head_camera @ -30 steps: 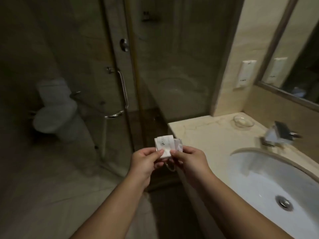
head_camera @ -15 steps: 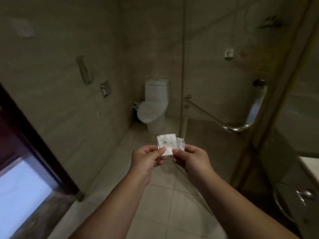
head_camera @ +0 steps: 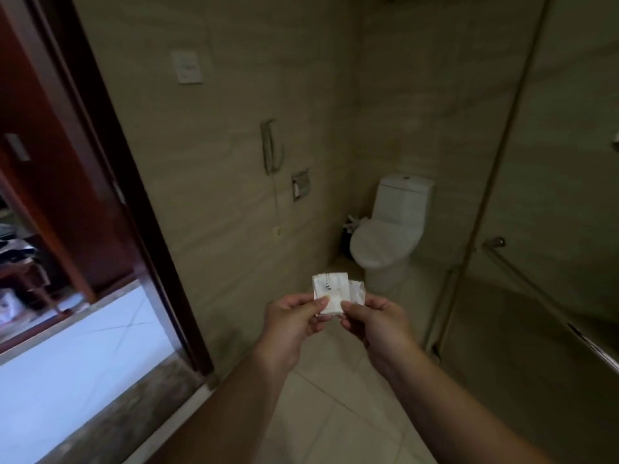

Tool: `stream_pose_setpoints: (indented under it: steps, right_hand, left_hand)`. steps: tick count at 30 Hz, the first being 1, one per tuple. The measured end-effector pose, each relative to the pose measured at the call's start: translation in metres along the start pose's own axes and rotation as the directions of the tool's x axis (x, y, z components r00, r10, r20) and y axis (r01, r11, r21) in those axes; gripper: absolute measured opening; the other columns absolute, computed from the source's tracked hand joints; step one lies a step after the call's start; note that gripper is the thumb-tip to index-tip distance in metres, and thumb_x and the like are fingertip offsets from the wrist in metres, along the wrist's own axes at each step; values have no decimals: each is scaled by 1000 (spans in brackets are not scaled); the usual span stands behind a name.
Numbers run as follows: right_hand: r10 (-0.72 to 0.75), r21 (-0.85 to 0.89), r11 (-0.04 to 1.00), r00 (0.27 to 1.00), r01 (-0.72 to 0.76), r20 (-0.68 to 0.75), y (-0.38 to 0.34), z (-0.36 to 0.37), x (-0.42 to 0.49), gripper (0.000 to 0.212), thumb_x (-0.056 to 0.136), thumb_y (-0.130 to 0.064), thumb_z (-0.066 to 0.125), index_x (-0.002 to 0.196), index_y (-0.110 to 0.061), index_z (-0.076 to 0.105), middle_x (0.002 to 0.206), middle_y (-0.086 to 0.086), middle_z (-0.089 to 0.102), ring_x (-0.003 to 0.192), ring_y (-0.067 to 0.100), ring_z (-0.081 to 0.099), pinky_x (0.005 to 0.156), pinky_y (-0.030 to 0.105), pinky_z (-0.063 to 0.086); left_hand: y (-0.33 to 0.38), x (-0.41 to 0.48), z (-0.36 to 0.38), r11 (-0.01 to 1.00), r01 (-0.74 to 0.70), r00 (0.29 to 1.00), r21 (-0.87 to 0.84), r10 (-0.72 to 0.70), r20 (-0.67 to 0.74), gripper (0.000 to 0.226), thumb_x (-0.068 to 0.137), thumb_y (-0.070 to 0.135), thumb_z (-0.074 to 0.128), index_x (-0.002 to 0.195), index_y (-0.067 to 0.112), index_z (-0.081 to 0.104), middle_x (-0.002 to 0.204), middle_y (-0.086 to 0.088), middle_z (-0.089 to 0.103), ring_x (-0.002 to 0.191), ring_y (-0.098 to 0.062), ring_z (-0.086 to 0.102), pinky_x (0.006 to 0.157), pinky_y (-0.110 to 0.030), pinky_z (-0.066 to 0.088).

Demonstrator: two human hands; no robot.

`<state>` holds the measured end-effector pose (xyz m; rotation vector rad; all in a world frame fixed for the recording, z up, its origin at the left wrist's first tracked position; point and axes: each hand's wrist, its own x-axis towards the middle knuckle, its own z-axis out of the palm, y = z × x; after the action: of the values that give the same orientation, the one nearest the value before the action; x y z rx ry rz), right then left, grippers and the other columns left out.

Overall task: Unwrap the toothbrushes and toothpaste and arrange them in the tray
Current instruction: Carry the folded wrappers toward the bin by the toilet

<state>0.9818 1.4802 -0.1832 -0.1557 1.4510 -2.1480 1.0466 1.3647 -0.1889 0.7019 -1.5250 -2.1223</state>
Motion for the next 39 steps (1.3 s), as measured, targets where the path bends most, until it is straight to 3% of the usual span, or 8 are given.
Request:
stream_pose_setpoints:
  steps: [7, 10, 12, 14, 21, 31, 35, 39]
  right_hand:
    - [4, -37, 999, 996, 0, 85, -50, -18, 117, 15, 80, 8, 61, 93, 4, 67, 81, 17, 69, 56, 14, 60, 51, 18, 52]
    - [-2, -73, 997, 996, 8, 87, -67, -25, 160, 16, 79, 6, 63, 95, 4, 67, 86, 18, 70, 62, 15, 63, 52, 19, 52]
    - [-6, -79, 997, 997, 12, 82, -77, -29, 186, 15, 79, 5, 63, 93, 3, 68, 85, 17, 71, 62, 15, 64, 51, 19, 51]
    - [-4, -84, 996, 997, 11, 83, -84, -32, 211, 16, 79, 4, 64, 94, 3, 68, 87, 17, 71, 63, 15, 65, 52, 19, 51]
    - [24, -60, 998, 999, -22, 24, -84, -30, 295, 15, 78, 4, 65, 92, 2, 68, 83, 13, 73, 61, 13, 68, 52, 20, 52]
    - [7, -63, 998, 998, -12, -69, -84, 22, 465, 13, 78, 4, 65, 89, 1, 69, 90, 16, 72, 67, 19, 67, 52, 20, 53]
    - [12, -63, 998, 994, -19, -108, -92, 55, 549, 15, 77, 4, 65, 92, 2, 68, 92, 19, 71, 67, 20, 65, 52, 22, 52]
    - [7, -44, 999, 992, -12, -124, -99, 80, 622, 17, 77, 4, 65, 95, 3, 68, 89, 18, 71, 66, 20, 65, 54, 25, 52]
  left_hand:
    - [7, 109, 53, 999, -33, 999, -20, 32, -37, 21, 79, 3, 67, 97, -6, 67, 82, -17, 72, 62, -18, 67, 52, -21, 51]
    - [10, 150, 73, 999, -43, 998, -30, 42, -36, 25, 78, 4, 68, 101, -8, 66, 95, -25, 71, 84, -34, 68, 77, -39, 57]
    - [14, 174, 84, 999, -37, 999, -28, 35, -39, 25, 79, 5, 68, 101, -7, 67, 100, -26, 70, 100, -43, 64, 96, -52, 48]
    - [16, 198, 93, 999, -42, 999, -9, 42, -30, 24, 79, 6, 68, 101, -5, 68, 100, -25, 71, 104, -43, 63, 99, -56, 44]
    - [10, 286, 98, 998, -36, 998, 49, 33, 43, 13, 81, 12, 68, 91, 6, 75, 98, -20, 73, 101, -40, 65, 97, -54, 47]
    - [37, 470, 86, 997, 8, 993, 83, -18, 116, 12, 80, 7, 67, 78, 12, 78, 81, -10, 76, 73, -20, 72, 65, -27, 57]
    - [64, 556, 80, 995, 11, 993, 103, -23, 114, 10, 79, 6, 69, 86, 7, 74, 82, -12, 76, 75, -23, 71, 71, -33, 56]
    - [81, 634, 77, 995, 15, 993, 94, -26, 112, 15, 77, 6, 70, 91, 2, 72, 85, -15, 76, 77, -27, 73, 61, -30, 58]
